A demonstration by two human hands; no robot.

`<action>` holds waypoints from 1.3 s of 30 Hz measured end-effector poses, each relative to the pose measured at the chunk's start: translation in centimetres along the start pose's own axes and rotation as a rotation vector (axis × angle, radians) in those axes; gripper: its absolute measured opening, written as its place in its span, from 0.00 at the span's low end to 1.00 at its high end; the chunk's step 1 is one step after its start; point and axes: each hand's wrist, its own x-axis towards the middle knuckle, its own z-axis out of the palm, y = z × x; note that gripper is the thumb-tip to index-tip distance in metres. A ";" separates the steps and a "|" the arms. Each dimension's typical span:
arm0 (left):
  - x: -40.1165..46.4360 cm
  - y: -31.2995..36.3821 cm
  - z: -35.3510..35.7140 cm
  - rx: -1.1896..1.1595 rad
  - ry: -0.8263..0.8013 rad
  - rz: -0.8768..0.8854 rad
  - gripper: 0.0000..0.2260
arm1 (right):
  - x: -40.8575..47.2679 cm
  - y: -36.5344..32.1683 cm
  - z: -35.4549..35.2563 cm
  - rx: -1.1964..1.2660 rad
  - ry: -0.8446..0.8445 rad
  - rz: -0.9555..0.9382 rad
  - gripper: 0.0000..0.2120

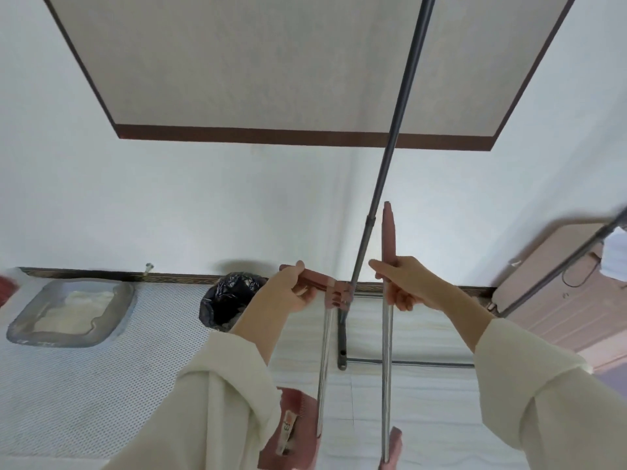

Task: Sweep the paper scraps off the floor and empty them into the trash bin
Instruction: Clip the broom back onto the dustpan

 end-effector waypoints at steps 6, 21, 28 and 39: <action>3.3 2.7 -1.6 0.036 -0.159 -0.114 0.04 | 4.8 -0.8 1.8 -0.296 0.104 0.144 0.11; 12.6 7.7 -2.7 -0.194 -0.133 -0.196 0.04 | 15.3 -8.7 2.8 -0.142 0.193 -0.069 0.09; 17.0 10.2 -0.3 0.347 0.017 -0.139 0.05 | 21.5 -10.9 0.6 -0.027 0.126 -0.060 0.08; 21.7 12.2 2.4 0.633 -0.141 -0.129 0.12 | 28.8 -12.4 0.1 -0.083 -0.035 -0.108 0.06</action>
